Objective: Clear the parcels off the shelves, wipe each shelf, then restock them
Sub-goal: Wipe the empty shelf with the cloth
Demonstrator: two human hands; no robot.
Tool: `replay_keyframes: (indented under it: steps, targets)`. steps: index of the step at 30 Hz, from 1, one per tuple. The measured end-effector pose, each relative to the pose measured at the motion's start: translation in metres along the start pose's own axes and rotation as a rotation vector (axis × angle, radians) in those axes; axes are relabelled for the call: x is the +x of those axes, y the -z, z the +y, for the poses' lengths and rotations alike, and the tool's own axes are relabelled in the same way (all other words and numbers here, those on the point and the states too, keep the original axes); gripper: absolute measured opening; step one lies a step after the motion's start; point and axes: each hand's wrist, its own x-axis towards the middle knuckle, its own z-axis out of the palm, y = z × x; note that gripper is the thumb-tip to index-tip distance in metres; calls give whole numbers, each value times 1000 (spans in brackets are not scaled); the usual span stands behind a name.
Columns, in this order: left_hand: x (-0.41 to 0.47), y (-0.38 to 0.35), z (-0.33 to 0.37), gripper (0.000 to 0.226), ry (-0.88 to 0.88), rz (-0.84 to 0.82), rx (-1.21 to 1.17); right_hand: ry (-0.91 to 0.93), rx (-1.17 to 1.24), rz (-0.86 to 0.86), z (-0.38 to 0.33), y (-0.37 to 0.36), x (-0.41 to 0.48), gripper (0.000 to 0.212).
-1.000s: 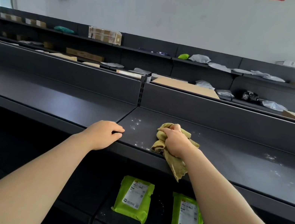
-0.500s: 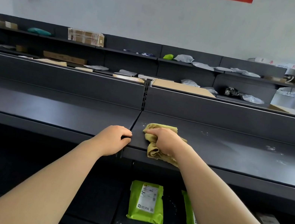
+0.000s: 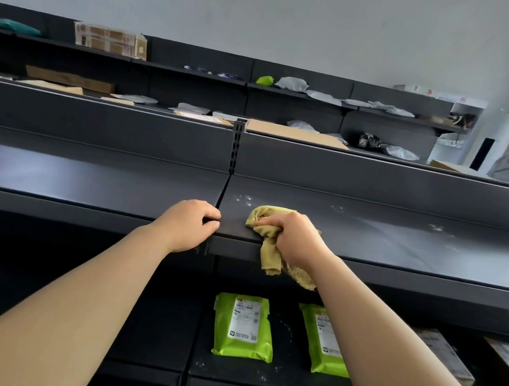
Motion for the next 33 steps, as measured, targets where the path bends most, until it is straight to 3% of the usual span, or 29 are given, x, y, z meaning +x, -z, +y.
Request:
replay_keyframes:
  steps: [7, 10, 19, 33]
  targets:
    - [2, 2, 3, 32, 2, -4, 31, -119, 61, 57, 42, 19, -2, 41]
    - [3, 3, 5, 31, -8, -10, 55, -90, -124, 6, 40, 20, 6, 35]
    - [15, -1, -1, 39, 29, -91, 61, -67, -322, -294, 42, 9, 64, 55]
    - [30, -8, -17, 38, 22, -17, -26, -62, -244, -315, 8, -27, 148, 63]
